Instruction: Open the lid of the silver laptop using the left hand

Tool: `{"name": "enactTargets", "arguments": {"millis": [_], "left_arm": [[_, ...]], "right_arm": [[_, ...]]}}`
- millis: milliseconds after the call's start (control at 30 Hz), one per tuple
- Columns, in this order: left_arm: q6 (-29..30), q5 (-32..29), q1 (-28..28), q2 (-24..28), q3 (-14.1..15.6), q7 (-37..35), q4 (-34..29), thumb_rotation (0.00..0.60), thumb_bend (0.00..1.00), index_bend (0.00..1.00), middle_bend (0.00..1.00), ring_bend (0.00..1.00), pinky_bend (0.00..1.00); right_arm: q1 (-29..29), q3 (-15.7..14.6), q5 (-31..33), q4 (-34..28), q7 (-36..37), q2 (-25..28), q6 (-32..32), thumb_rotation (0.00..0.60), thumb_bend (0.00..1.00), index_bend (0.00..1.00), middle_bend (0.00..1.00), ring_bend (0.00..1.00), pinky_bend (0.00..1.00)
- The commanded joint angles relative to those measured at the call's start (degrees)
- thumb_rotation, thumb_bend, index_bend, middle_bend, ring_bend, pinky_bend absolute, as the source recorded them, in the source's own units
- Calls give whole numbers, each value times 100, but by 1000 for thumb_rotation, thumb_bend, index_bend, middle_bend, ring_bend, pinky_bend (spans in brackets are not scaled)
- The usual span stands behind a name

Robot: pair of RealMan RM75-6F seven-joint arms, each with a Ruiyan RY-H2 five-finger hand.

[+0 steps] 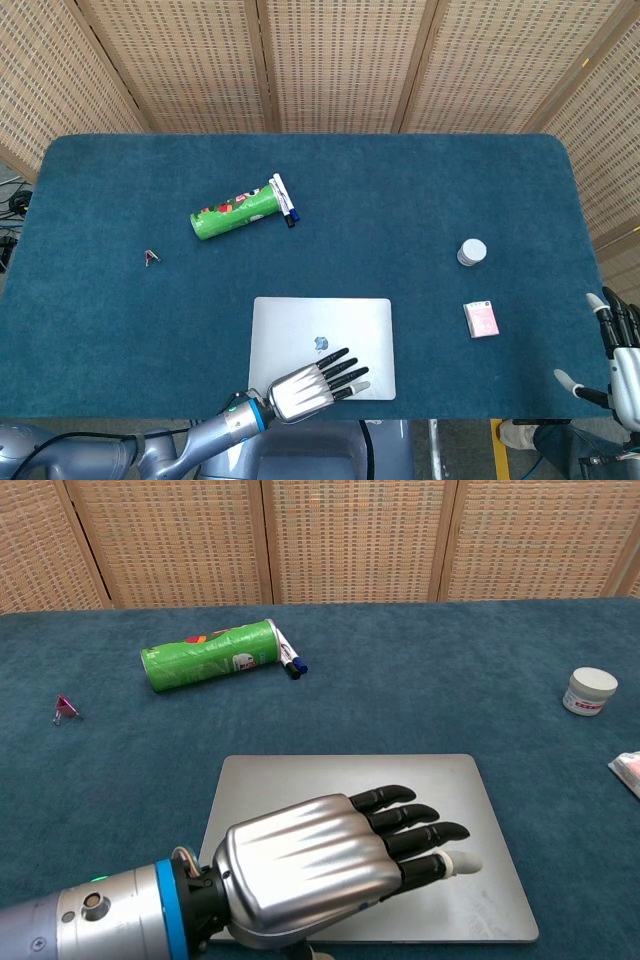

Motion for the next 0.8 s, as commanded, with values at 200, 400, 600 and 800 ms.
{"name": "enactTargets", "arguments": {"millis": [200, 400, 600, 800], "left_arm": [[64, -197, -112, -213, -25, 111, 228, 600, 0, 0, 0, 0, 0], [72, -328, -183, -322, -47, 199, 314, 600, 0, 0, 0, 0, 0], [110, -427, -239, -437, -1, 284, 412, 600, 0, 0, 0, 0, 0], [150, -495, -277, -515, 38, 302, 496, 600, 0, 0, 0, 0, 0]], "right_arm": [[10, 3, 23, 14, 46, 9, -27, 600, 0, 0, 0, 0, 0], [11, 0, 20, 16, 60, 10, -27, 600, 0, 0, 0, 0, 0], [10, -2, 18, 19, 76, 14, -25, 600, 0, 0, 0, 0, 0], [12, -3, 17, 19, 87, 18, -27, 600, 0, 0, 0, 0, 0]]}}
